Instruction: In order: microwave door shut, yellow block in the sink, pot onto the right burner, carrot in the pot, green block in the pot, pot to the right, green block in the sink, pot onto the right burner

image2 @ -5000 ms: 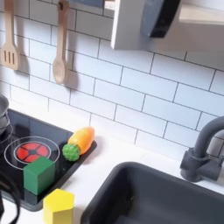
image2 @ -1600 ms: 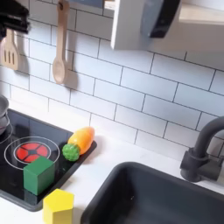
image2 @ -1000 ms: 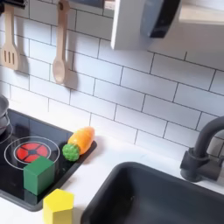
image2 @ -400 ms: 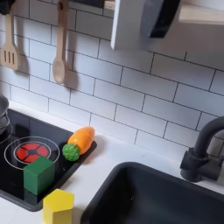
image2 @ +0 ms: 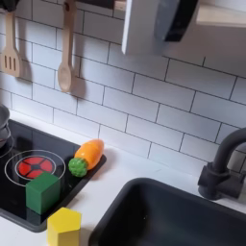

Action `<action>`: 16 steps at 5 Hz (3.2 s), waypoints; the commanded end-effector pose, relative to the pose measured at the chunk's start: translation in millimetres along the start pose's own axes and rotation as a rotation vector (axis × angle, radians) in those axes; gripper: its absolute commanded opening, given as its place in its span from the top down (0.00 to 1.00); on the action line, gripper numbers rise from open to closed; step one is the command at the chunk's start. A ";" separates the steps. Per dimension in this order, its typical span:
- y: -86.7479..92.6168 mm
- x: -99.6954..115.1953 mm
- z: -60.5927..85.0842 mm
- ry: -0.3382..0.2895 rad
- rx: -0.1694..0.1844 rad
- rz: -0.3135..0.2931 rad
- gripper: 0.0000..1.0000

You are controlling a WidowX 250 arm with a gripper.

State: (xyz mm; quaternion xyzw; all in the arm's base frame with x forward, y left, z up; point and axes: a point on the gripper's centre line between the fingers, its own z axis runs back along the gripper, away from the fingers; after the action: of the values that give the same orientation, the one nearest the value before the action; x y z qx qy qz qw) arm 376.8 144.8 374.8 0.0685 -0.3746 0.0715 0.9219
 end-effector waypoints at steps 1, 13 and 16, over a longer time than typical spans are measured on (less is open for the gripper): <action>-0.2 11.4 -1.2 -0.031 -0.003 0.002 1.00; -19.0 -25.5 28.3 0.043 -0.065 -0.059 1.00; -30.2 -71.7 33.7 0.179 -0.097 -0.066 1.00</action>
State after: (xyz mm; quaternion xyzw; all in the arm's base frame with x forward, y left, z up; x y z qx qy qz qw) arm 309.1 105.5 345.8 0.0281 -0.2905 0.0312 0.9560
